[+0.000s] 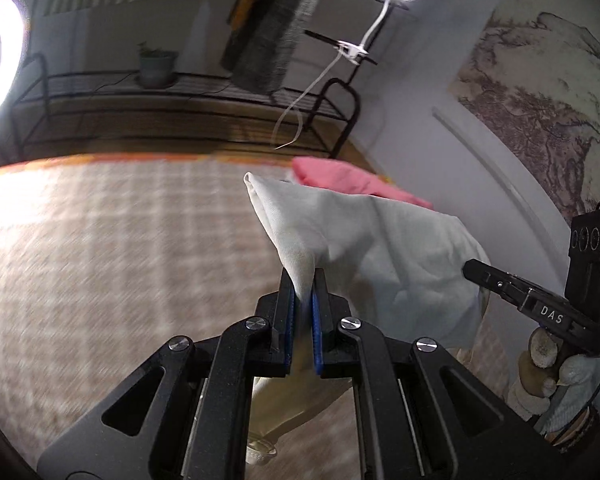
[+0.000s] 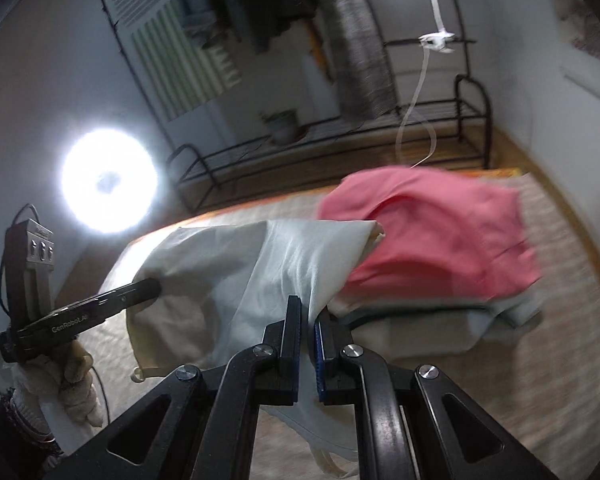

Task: Fold small clothes
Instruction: 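Carry the folded camisole with both tools onto the clothes stack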

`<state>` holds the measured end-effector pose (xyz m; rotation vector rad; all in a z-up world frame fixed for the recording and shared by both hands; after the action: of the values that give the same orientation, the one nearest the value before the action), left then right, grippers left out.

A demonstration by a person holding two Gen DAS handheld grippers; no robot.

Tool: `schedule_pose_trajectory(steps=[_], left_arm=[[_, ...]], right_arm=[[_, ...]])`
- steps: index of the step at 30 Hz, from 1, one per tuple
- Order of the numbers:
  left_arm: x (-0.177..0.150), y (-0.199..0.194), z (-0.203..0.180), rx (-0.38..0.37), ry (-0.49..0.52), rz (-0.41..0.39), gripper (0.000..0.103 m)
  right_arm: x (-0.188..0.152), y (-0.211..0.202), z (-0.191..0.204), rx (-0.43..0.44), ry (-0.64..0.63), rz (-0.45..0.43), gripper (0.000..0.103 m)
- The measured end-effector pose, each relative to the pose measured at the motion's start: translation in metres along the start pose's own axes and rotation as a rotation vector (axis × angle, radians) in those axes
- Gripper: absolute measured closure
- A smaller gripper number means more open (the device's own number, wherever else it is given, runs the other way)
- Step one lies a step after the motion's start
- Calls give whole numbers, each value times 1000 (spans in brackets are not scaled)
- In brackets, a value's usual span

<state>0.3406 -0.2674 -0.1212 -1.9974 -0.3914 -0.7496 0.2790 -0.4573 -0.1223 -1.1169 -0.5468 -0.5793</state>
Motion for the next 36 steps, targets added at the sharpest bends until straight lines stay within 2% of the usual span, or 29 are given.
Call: schedule_pose_trajectory(steps=[8,12,16,20,24,26,27,28,36], left_arm=[[55,66,-45,-12,67,-36,98],[70,99,-54,-10,66,-52,98],[76,135,-53,8,49,-33,98],[70,163,-51,29,59,5,98],[66,165,-52,46,78,14,98],[66,164,-53,60,83,9,90],[66,161,-54,64,81,5,80],[66,159,-54,66,78,1,76],[66,127,-58,94,97,-25,76]], right_arm=[[55,2,-81,-97,45,-82,100],[83,7,-110,-129,37,-128,100],[101,25,-136,-160,42,-146,100],[102,53,-157,-209,42,-113,100],[98,68,-170,-255,52,-84,99],[98,69,-172,-271,53,-80,89],[98,67,-174,-288,54,-79,83],[97,66,-175,-291,59,-79,76],[99,37,-169,-293,62,-106,77]])
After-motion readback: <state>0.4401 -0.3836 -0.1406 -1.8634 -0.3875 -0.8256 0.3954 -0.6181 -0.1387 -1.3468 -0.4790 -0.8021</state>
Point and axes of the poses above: each gripper's, at about its wrist camera, not at the fingertips, and y roughly the way its jaws point, z to its left, x to its top, the point moved 7 cm from there along y, roughly the way its jaws point, and after that the axes turned 2 degrees about y, right-handed, at the moved point
